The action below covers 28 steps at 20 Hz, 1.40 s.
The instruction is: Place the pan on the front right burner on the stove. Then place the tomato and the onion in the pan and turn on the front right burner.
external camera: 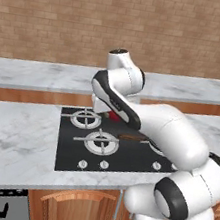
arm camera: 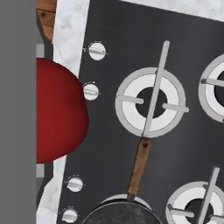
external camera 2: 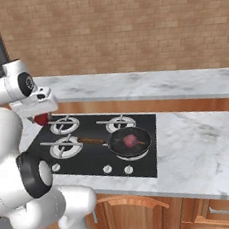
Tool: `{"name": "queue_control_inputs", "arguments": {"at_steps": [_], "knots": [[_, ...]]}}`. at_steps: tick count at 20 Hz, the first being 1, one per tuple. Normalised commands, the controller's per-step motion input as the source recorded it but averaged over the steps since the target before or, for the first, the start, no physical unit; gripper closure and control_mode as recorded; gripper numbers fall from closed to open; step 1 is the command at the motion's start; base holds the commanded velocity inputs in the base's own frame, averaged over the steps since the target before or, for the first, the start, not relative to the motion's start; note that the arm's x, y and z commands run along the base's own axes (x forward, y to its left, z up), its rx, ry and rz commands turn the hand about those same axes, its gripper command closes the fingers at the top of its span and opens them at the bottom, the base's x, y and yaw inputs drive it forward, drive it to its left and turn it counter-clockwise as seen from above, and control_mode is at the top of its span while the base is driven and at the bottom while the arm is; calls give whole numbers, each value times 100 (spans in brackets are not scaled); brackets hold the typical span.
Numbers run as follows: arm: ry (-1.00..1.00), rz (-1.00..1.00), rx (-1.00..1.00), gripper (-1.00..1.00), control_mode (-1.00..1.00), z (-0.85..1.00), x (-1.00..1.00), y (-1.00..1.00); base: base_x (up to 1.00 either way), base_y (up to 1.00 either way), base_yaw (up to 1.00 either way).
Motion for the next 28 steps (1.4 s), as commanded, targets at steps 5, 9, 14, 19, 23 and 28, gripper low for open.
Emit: {"name": "queue_control_inputs", "arguments": {"at_steps": [5,9,14,19,23,28], "knots": [[0,-10,0,100,-100,1,0,-63,0,0,0],[0,-13,0,100,-100,0,0,-69,0,0,0],[0,-13,0,100,-100,0,0,-75,0,0,0],[0,-12,0,100,-100,0,3,-72,0,0,0],[0,-10,0,100,-100,0,9,-65,0,0,0],[0,-7,1,100,-100,-12,12,-47,0,0,0]]}}
